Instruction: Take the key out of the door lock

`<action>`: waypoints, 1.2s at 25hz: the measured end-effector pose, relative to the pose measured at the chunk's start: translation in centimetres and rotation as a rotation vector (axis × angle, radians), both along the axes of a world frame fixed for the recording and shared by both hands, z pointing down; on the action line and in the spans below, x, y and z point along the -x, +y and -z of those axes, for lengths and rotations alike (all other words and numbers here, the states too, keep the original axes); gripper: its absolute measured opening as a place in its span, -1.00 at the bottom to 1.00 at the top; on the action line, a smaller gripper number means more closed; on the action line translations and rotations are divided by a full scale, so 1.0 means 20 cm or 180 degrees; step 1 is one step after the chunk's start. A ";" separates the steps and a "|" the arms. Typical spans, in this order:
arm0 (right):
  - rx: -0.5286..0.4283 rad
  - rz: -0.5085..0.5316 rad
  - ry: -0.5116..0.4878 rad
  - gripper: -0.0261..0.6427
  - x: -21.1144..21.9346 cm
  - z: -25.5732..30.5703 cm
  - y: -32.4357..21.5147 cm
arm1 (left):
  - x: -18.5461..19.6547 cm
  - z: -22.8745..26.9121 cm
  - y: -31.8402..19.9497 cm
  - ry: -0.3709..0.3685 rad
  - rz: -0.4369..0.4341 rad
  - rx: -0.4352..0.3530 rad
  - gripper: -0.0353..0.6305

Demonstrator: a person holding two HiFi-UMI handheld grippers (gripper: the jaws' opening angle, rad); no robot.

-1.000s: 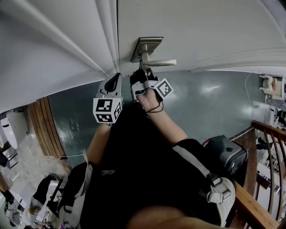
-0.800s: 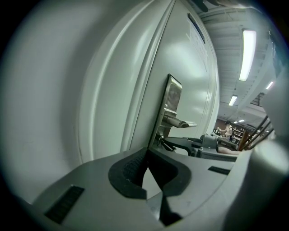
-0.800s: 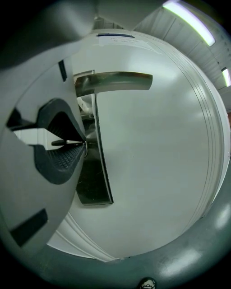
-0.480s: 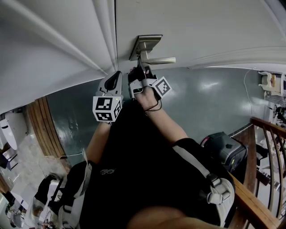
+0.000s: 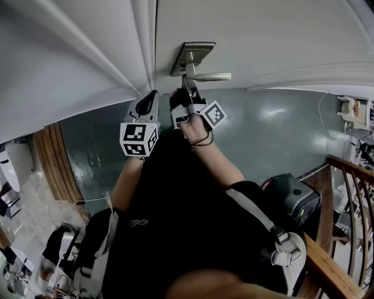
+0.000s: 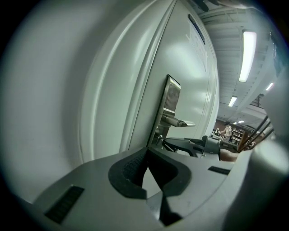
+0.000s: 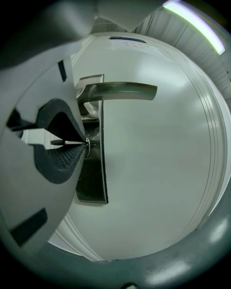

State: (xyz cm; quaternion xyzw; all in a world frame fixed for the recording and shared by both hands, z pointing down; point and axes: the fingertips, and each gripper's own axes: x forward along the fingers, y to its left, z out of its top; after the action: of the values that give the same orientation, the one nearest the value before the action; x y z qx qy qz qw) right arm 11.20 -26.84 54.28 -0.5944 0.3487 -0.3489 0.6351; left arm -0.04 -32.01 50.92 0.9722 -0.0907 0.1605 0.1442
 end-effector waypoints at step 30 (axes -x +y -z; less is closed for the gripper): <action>0.0673 0.0130 0.0621 -0.83 0.19 0.05 0.20 | 0.14 -0.01 0.07 0.0067 -0.0119 0.0133 -0.82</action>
State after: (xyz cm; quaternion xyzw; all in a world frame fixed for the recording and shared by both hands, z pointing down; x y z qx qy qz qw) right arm 7.39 -22.81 53.34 -0.6818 0.3821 -0.3372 0.5248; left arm -2.75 -30.55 51.12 0.9721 -0.0677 0.1548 0.1625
